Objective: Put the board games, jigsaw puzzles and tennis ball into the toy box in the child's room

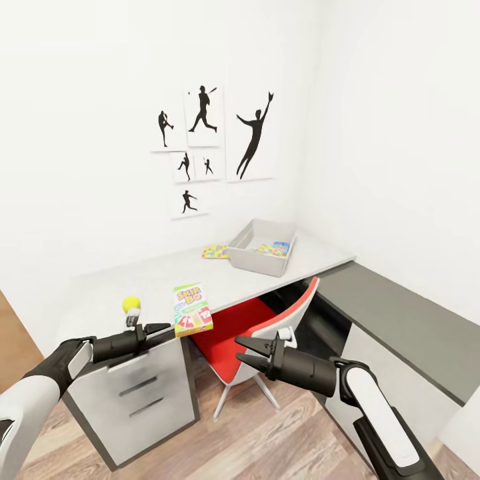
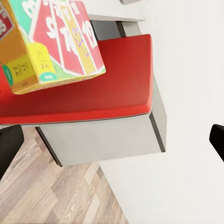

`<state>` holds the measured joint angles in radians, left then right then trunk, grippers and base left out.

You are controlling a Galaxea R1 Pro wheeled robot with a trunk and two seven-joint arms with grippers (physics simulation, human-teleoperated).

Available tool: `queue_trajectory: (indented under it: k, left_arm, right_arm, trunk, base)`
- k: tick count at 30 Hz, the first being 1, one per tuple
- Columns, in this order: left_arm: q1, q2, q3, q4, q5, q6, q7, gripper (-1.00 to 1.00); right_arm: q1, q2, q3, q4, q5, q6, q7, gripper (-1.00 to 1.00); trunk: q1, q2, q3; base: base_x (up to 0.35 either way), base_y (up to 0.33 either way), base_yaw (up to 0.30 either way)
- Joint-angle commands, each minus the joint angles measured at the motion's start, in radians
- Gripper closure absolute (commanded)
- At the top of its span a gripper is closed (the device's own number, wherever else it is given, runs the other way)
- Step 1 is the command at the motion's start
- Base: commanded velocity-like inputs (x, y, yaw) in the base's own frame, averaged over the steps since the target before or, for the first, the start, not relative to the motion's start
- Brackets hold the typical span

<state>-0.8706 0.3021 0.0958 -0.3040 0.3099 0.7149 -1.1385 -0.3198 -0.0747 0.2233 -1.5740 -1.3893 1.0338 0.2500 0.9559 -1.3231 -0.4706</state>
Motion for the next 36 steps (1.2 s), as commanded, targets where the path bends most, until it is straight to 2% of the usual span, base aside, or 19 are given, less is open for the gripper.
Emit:
queue_trajectory:
  k: [1, 16, 19, 25, 31, 34, 36]
  left_arm:
    - [-0.001, 0.000, 0.001, 0.000, 0.003, 0.008, -0.001, -1.00]
    - [-0.001, -0.003, 0.001, 0.000, 0.004, 0.007, -0.001, -1.00]
    - [-0.001, -0.011, 0.001, 0.001, 0.004, 0.006, -0.001, -1.00]
    - [-0.001, -0.044, 0.003, 0.010, 0.004, -0.022, -0.001, -1.00]
    - [-0.001, -0.052, 0.005, 0.013, 0.005, -0.035, -0.001, -1.00]
    - [-0.001, -0.051, 0.021, 0.014, 0.011, -0.035, -0.007, -1.00]
    - [-0.001, -0.051, 0.044, 0.014, 0.014, -0.035, -0.007, -1.00]
  right_arm:
    - [-0.001, -0.001, 0.001, 0.000, 0.009, 0.001, 0.010, -1.00]
    - [-0.001, 0.000, 0.001, 0.000, 0.016, 0.000, 0.009, -1.00]
    - [-0.001, 0.000, 0.000, 0.000, 0.017, 0.000, 0.009, -1.00]
    - [-0.001, -0.002, -0.006, -0.001, 0.018, 0.004, 0.010, -1.00]
    - [-0.001, -0.001, -0.002, -0.002, 0.018, 0.002, 0.010, -1.00]
    - [-0.001, -0.001, 0.000, -0.002, 0.018, 0.001, 0.009, -1.00]
    - [-0.001, -0.001, 0.001, -0.002, 0.019, -0.001, 0.009, -1.00]
  trunk:
    - [0.004, -0.008, -0.004]
    - [0.061, -0.113, -0.051]
    - [0.073, -0.134, -0.061]
    - [0.096, -0.176, -0.079]
    - [0.119, -0.218, -0.098]
    - [0.130, -0.239, -0.108]
    - [0.138, -0.253, -0.114]
  base:
    - [0.000, 0.000, 0.000]
    - [0.000, 0.000, 0.000]
    - [0.000, 0.000, 0.000]
    - [0.000, 0.000, 0.000]
    - [0.000, 0.000, 0.000]
    - [0.000, 0.000, 0.000]
    - [0.000, 0.000, 0.000]
